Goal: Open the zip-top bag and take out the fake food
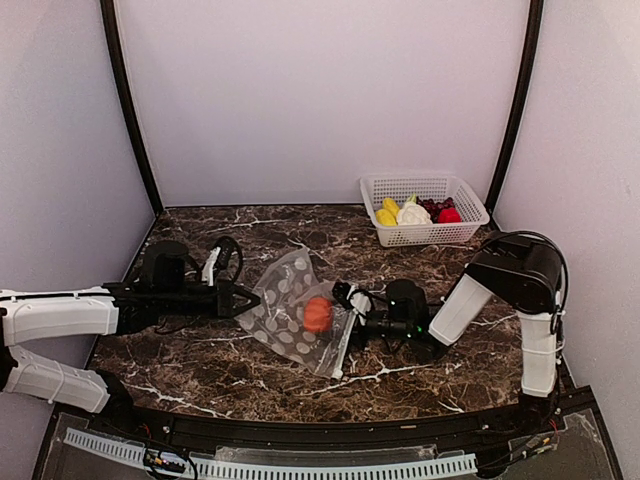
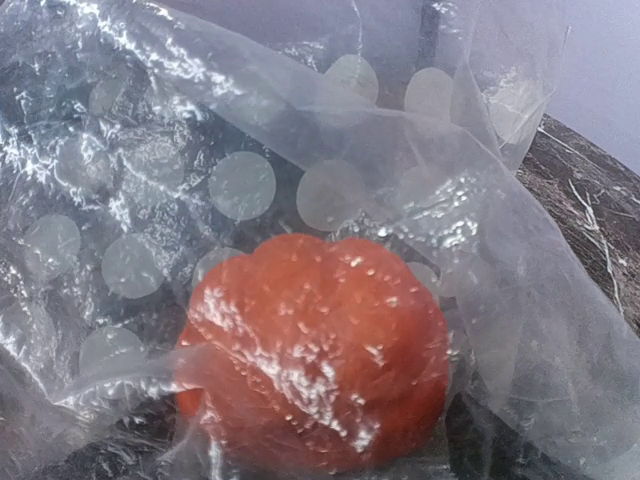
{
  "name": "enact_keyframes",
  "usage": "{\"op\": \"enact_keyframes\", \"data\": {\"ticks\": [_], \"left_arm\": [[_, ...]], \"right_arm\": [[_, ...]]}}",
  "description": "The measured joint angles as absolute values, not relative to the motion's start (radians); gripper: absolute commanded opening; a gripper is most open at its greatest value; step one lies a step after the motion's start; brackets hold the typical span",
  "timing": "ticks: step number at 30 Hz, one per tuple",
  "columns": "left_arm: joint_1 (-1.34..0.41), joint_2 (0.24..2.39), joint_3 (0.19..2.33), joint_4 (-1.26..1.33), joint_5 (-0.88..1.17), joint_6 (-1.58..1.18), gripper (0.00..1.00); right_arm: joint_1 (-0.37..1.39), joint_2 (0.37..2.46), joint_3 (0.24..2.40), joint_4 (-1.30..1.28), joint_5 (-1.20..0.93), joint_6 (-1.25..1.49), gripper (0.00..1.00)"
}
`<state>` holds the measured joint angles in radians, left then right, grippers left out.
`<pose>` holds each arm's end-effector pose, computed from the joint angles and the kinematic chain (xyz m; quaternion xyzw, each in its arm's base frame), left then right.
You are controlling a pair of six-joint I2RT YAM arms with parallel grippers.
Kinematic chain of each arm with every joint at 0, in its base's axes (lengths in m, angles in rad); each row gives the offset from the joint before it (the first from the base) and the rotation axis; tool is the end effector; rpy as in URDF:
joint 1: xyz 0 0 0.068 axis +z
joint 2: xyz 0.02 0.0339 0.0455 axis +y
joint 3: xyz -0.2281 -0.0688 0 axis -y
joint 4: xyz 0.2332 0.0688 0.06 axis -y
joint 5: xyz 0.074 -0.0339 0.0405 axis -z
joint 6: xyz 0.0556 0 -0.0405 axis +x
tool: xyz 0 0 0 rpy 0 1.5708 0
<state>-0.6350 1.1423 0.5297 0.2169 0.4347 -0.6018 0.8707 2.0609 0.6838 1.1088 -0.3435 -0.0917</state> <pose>0.1997 -0.1762 0.1880 0.1330 0.8106 -0.4600 0.3370 0.2131 0.2820 0.0640 -0.4545 0.6467 0.3525 0.5009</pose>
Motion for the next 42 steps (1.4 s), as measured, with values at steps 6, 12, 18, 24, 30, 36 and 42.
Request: {"op": "enact_keyframes", "data": {"ticks": [6,12,18,24,30,36,42], "left_arm": [[-0.638,1.148,0.529,0.220,0.437,-0.610,0.01],[-0.638,1.176,0.528,0.244,0.455,-0.622,0.01],[-0.638,1.186,0.525,0.266,0.470,-0.637,0.01],[-0.638,1.187,0.523,0.275,0.471,-0.643,0.01],[-0.638,1.185,0.517,0.274,0.422,-0.656,0.01],[-0.617,1.169,0.502,0.249,0.315,-0.686,0.01],[-0.570,1.148,0.492,0.213,0.207,-0.719,0.01]], "right_arm": [[0.871,2.066,0.686,1.117,-0.355,-0.088,0.99],[0.876,2.088,0.730,1.121,-0.374,-0.085,0.99],[0.886,2.118,0.791,1.108,-0.385,-0.089,0.92],[0.886,2.136,0.825,1.073,-0.377,-0.098,0.76],[0.889,2.114,0.803,1.061,-0.358,-0.096,0.66],[0.889,2.006,0.703,1.035,-0.358,-0.072,0.61],[0.890,1.908,0.616,1.022,-0.355,-0.047,0.59]]}}
